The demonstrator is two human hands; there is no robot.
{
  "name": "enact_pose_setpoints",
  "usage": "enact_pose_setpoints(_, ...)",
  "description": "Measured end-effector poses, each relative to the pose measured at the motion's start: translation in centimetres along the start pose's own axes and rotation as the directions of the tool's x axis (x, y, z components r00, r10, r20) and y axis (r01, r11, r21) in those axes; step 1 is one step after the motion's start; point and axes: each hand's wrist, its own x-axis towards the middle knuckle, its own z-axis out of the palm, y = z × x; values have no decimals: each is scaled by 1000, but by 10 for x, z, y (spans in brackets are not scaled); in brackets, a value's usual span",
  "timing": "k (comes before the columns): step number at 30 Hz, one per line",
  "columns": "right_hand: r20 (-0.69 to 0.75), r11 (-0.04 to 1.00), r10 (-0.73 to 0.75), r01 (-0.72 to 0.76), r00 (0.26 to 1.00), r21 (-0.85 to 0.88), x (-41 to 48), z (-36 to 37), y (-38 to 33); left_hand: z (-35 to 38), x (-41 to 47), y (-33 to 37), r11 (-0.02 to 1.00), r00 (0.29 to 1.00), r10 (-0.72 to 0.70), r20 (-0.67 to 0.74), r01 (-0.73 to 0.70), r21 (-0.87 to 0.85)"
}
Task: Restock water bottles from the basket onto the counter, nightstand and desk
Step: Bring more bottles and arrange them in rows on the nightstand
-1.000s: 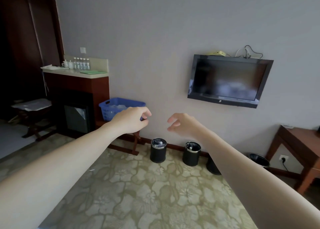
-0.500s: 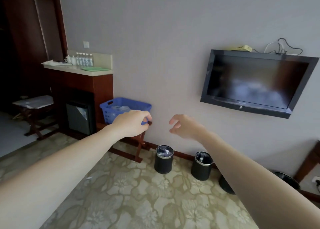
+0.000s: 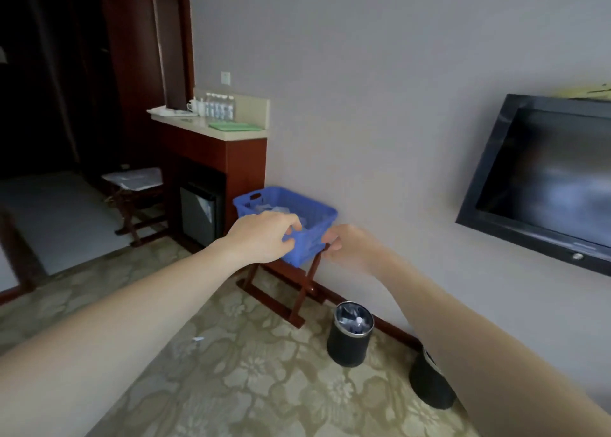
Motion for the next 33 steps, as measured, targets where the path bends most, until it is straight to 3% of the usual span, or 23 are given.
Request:
enact_pose_setpoints(7, 27, 995, -83, 84, 996, -46, 127, 18, -21, 2, 73, -89, 996, 996, -79, -39, 81, 36)
enact_pose_setpoints(14, 1, 997, -79, 79, 997, 21, 254, 25, -51, -10, 162, -177, 992, 997, -36, -74, 45, 121)
enact_pose_setpoints(20, 6, 996, -82, 82, 997, -30, 332, 47, -61, -1, 221, -241, 995, 999, -43, -21, 45, 87)
enact_pose_setpoints(33, 29, 1000, -27, 27, 999, -12, 507, 48, -6, 48, 394, -318, 997, 999, -12, 32, 10, 71)
